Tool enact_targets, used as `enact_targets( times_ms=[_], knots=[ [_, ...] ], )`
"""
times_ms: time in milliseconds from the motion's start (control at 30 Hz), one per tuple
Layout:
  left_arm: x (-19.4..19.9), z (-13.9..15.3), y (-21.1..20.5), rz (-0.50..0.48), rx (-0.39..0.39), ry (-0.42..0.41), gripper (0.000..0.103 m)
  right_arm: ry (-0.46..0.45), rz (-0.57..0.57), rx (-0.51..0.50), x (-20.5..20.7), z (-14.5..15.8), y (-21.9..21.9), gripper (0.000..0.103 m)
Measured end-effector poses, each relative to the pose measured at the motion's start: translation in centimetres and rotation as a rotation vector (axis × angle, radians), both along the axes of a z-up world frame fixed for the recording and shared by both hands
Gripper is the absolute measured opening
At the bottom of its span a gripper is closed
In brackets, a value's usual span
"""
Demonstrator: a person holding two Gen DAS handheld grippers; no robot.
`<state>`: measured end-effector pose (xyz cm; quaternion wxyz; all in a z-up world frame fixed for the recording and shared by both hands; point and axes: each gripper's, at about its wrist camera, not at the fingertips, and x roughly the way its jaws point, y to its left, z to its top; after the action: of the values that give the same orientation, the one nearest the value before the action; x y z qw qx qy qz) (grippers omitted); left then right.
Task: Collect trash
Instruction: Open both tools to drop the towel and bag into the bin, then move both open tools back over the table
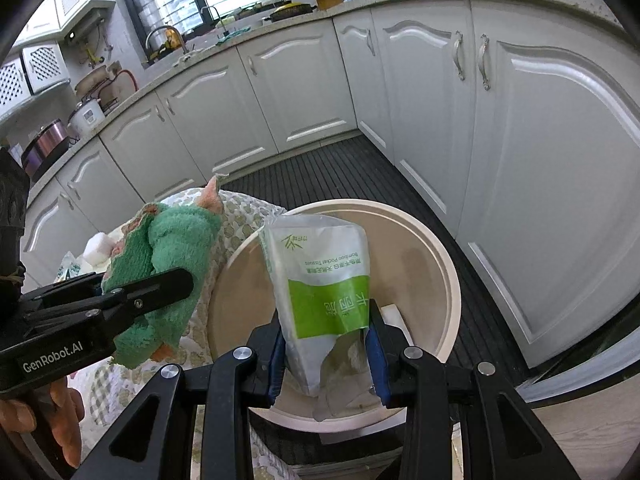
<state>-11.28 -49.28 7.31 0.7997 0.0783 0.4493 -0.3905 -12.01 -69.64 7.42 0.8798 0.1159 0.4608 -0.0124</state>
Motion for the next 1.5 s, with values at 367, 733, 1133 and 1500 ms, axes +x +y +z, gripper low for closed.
enact_targets(
  times_ms=[367,733,1133,1500],
  knots=[
    [1.5,-1.2,-1.0,0.02,-0.012,0.045,0.035,0.04,-0.027,-0.096,2.4,-1.1,0.0,0.056],
    [1.6,-1.1,1.1,0.038,-0.058,0.076,0.054,0.046,-0.067,-0.066,0.9,-0.9,-0.2,0.058],
    [-0.2,1.1,4.8,0.074,-0.067,-0.008,0.055,-0.004,-0.017,-0.068,-0.3,1.4,3.2,0.058],
    [-1.6,3.0,11.1,0.144,-0.034,-0.133,0.055,-0.044,0.071,-0.072,-0.5,3.3,8.9,0.061]
  ],
)
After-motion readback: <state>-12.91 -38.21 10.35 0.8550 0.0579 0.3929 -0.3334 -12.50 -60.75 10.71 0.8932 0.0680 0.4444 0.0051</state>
